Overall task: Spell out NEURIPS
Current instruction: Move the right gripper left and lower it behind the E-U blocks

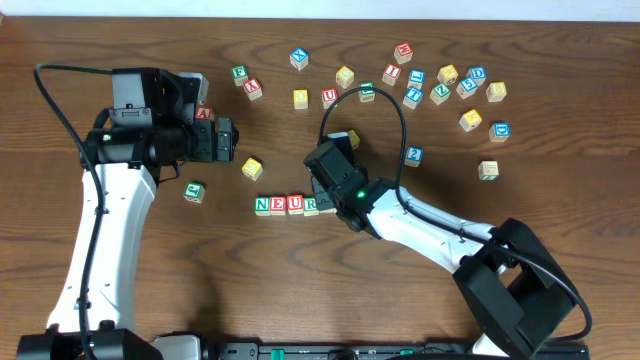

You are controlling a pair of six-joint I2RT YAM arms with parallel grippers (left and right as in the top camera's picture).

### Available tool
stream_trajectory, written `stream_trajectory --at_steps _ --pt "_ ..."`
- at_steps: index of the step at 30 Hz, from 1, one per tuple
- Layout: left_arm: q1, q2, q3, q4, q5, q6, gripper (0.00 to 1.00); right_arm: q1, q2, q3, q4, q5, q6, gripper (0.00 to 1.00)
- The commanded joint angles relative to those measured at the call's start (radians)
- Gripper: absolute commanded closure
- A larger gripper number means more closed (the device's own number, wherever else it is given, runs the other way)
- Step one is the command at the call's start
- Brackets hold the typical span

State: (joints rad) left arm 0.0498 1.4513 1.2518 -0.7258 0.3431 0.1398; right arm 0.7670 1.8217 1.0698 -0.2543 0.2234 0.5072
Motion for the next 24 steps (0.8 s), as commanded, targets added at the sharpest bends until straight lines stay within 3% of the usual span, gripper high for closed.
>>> stream_trajectory --at_steps 1,24 --pt "0.002 0.001 0.022 0.000 0.015 0.021 0.02 0.013 -0.024 0.011 0.003 0.002 -0.015 0.99" --pt "0.002 0.001 0.022 0.000 0.015 0.021 0.02 0.043 -0.022 0.011 -0.031 -0.032 -0.007 0.99"
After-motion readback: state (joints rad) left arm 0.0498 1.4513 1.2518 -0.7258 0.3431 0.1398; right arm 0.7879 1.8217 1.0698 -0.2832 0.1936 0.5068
